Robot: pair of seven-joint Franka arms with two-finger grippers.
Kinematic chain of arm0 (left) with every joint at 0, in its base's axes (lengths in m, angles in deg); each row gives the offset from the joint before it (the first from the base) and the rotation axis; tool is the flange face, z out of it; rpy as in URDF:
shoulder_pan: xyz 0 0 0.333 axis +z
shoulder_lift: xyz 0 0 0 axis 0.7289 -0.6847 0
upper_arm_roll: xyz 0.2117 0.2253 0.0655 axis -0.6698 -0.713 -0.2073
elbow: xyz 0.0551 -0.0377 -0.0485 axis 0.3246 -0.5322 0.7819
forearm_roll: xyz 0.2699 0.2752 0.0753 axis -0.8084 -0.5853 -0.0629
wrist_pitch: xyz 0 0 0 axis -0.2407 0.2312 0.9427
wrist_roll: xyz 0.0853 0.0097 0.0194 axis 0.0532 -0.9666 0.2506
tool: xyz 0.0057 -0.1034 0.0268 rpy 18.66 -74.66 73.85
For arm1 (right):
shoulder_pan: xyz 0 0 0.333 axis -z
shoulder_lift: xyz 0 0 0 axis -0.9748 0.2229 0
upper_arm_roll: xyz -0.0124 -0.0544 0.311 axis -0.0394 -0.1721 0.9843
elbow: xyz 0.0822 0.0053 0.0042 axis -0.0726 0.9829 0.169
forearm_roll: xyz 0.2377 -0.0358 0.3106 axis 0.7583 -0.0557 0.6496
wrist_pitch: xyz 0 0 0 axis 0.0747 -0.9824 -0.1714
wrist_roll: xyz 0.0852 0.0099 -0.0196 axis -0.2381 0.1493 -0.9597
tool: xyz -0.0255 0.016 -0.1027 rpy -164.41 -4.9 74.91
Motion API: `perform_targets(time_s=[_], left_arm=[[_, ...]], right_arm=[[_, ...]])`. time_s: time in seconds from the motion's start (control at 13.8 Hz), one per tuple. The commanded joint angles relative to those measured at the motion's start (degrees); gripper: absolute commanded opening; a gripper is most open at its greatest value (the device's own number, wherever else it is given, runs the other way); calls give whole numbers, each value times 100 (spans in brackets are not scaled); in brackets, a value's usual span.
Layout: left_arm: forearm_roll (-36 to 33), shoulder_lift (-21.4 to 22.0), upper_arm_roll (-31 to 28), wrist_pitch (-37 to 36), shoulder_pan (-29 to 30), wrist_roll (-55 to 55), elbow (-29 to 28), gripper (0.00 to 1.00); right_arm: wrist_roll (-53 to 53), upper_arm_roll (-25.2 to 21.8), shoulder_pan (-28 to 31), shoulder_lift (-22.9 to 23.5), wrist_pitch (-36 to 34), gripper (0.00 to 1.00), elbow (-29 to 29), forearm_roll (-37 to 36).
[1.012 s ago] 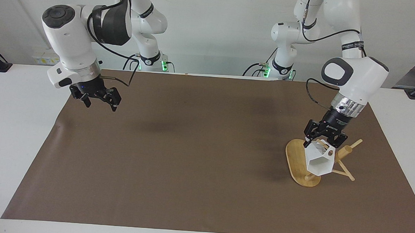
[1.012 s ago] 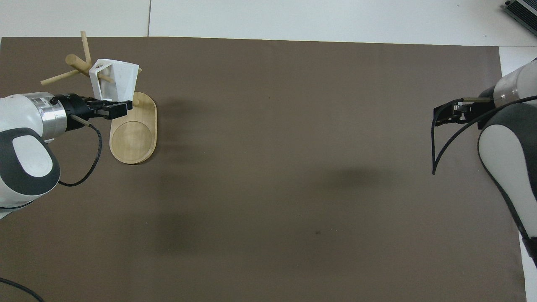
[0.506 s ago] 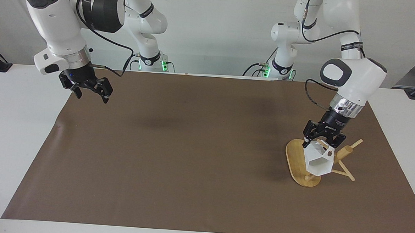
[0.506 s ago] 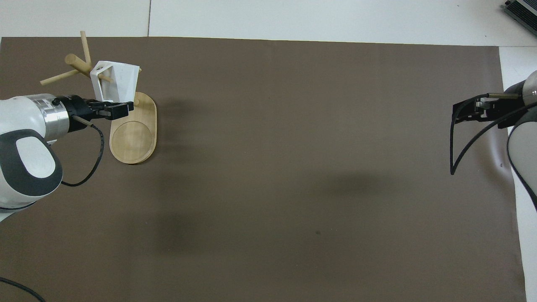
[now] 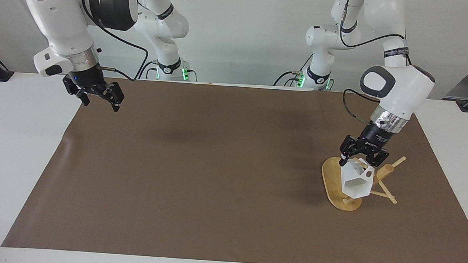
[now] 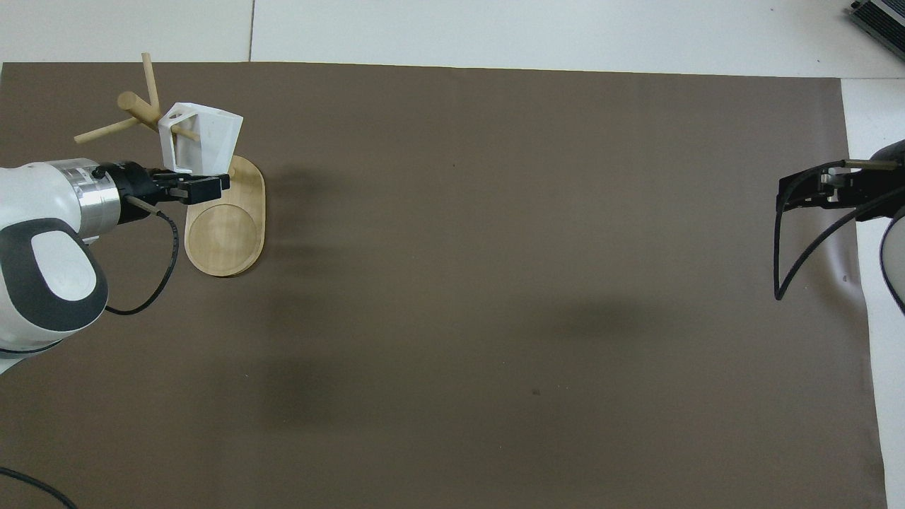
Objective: Hang cup on rack
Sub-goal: 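Open the left gripper and pull it back from the cup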
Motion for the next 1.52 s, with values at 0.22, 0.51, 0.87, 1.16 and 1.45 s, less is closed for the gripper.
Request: perform_targets(time_s=[0.22, 0.51, 0.87, 1.16, 1.45], left_arm=[[-534, 53, -38, -874, 83, -44, 302, 100], [-894, 132, -29, -1778, 241, 78, 679, 100], [-1405, 150, -38, -2790, 364, 1368, 1110, 100], [-1581, 159, -29, -3301, 365, 2852, 1506, 100], [-1581, 299, -29, -3503, 365, 4698, 1524, 100]], right_arm=[[-133, 16, 220, -201, -59, 100, 107, 47], [-405, 33, 378, -376, 20, 100, 362, 143], [-344, 33, 325, -307, 73, 100, 345, 258], [-344, 42, 317, -307, 82, 100, 336, 258], [-388, 59, 308, -324, -41, 100, 345, 258]])
